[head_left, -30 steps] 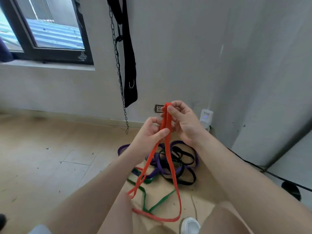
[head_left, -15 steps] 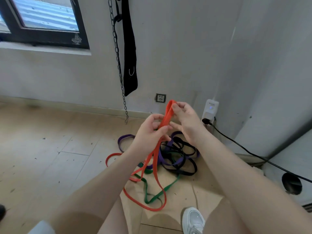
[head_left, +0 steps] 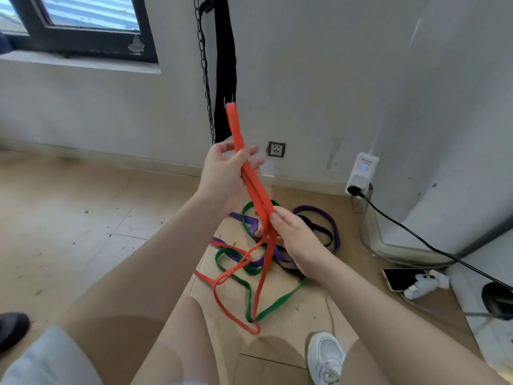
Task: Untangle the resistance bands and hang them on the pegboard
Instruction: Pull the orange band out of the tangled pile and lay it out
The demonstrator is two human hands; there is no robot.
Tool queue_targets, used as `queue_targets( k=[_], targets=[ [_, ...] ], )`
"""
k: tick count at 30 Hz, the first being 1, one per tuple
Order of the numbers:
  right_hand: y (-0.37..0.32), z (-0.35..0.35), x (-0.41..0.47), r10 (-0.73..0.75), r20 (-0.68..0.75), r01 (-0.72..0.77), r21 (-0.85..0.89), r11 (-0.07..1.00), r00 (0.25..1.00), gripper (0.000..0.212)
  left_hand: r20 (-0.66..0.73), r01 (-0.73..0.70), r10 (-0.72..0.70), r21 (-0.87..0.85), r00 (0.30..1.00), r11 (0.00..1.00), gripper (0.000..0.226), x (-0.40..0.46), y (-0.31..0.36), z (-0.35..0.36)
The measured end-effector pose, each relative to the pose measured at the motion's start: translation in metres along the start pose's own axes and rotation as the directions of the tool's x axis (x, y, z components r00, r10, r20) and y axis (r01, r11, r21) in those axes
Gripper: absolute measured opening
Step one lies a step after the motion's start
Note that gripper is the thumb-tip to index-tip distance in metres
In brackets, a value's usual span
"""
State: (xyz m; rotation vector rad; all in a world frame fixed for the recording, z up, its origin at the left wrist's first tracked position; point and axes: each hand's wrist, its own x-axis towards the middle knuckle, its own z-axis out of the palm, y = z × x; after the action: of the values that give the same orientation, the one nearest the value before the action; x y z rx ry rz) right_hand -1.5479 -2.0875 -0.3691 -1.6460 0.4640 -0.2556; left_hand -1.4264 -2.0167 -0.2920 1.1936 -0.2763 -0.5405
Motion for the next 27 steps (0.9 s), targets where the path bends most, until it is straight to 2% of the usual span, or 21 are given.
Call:
queue_targets(
  k=[1,3,5,6,8,10,11,14,16,18,20,22,27],
  targets=[
    [-0.005,-0.001,0.000,0.028,-0.037,-0.024,0.098,0.995,0.999,0.028,-0.057,0.041,-0.039,0.027,0.998,0.999,0.027,0.007,-0.002,-0.004],
    [-0.015,-0.001,-0.001,0.095,-0.049,-0.075,0.311,0.947,0.994,0.029,-0.112,0.231,-0.214,0.167,0.970,0.959,0.042,0.013,-0.010,-0.013],
    [-0.025,-0.003,-0.001,0.167,-0.057,-0.127,0.426,0.896,0.984,0.031,-0.045,0.421,-0.430,0.318,0.902,0.849,0.061,0.005,-0.026,-0.019],
    [-0.029,-0.005,0.001,0.223,-0.078,-0.162,0.467,0.869,0.972,0.032,0.013,0.445,-0.483,0.366,0.876,0.818,0.064,-0.004,-0.036,-0.021],
    [-0.035,-0.011,0.006,0.338,-0.112,-0.221,0.561,0.798,0.935,0.029,0.127,0.310,-0.411,0.469,0.903,0.827,0.051,-0.030,-0.053,-0.020],
    [-0.040,-0.015,0.007,0.402,-0.119,-0.233,0.653,0.720,0.908,0.023,0.224,0.048,-0.199,0.538,0.954,0.841,0.031,-0.048,-0.067,-0.024],
    [-0.040,-0.017,0.007,0.410,-0.116,-0.229,0.677,0.699,0.905,0.022,0.249,-0.033,-0.120,0.535,0.961,0.844,0.023,-0.054,-0.072,-0.027],
    [-0.039,-0.017,0.003,0.369,-0.094,-0.214,0.674,0.707,0.924,0.021,0.220,-0.121,0.015,0.476,0.975,0.871,0.015,-0.056,-0.076,-0.031],
    [-0.035,-0.018,0.001,0.356,-0.156,-0.188,0.623,0.759,0.921,0.017,0.172,-0.122,0.048,0.451,0.984,0.884,0.014,-0.055,-0.073,-0.026],
    [-0.028,-0.019,-0.004,0.349,-0.244,-0.190,0.501,0.844,0.905,0.016,0.130,-0.083,0.028,0.440,0.991,0.894,0.014,-0.053,-0.072,-0.020],
    [-0.021,-0.019,-0.009,0.323,-0.281,-0.189,0.415,0.890,0.904,0.015,0.115,-0.067,0.011,0.489,0.993,0.870,0.017,-0.050,-0.074,-0.018],
    [-0.018,-0.018,-0.012,0.301,-0.277,-0.141,0.477,0.867,0.912,0.014,0.142,-0.053,-0.021,0.503,0.990,0.863,0.021,-0.050,-0.079,-0.016],
    [-0.021,-0.022,-0.015,0.284,-0.292,-0.073,0.569,0.819,0.913,0.007,0.278,0.045,-0.150,0.352,0.949,0.935,0.024,-0.060,-0.081,-0.015]
  ],
)
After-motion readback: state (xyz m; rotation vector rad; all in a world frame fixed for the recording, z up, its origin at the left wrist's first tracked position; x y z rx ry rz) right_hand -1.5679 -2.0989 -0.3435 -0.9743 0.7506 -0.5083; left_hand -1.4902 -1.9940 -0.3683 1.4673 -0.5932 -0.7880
